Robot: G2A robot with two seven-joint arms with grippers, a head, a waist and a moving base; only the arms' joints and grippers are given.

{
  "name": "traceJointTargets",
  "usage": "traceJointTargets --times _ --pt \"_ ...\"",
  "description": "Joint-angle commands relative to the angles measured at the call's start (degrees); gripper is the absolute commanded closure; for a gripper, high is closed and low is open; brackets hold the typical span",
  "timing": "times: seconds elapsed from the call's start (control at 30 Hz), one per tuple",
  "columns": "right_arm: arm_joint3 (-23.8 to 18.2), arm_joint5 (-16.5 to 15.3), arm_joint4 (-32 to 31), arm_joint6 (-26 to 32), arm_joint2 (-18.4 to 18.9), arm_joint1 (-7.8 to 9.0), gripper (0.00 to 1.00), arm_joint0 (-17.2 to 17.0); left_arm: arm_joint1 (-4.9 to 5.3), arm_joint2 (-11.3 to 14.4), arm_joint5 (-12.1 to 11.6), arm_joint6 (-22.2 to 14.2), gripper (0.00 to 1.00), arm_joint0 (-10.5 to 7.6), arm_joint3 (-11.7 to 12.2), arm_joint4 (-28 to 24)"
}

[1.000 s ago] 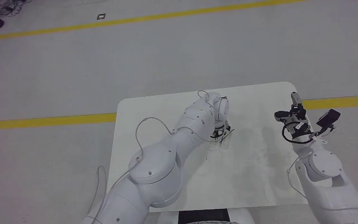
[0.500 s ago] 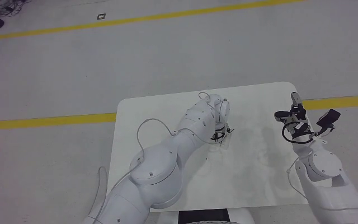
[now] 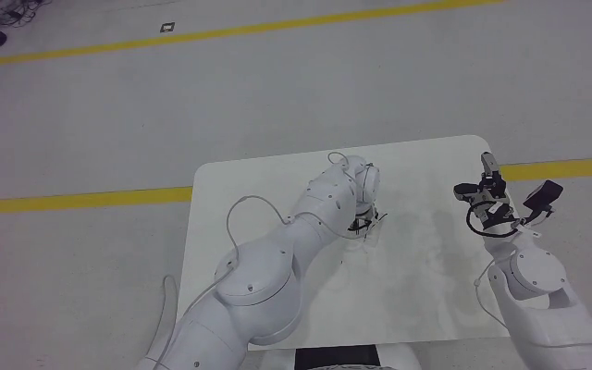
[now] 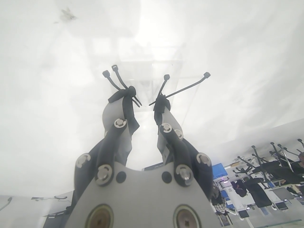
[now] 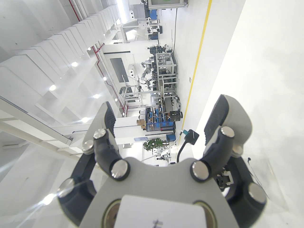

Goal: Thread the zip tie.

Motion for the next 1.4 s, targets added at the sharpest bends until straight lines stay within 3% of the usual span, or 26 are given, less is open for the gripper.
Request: traceJointTargets --times 0.0,0.4,1.37 --pt "0.0 0.0 0.0 0.0 0.0 0.0 0.0 0.0 0.0 -0.1 0.0 0.1 0.8 -0.05 -0.1 -0.2" --pt "0.0 0.0 0.0 0.0 0.0 0.0 0.0 0.0 -0.07 -0.4 -0.3 -0.4 0.78 -1.16 -0.7 -0.5" --pt "0.0 0.0 0.0 0.0 0.0 0.0 0.0 0.0 -0.02 0.0 2.0 -0.9 0.8 0.24 0.0 1.0"
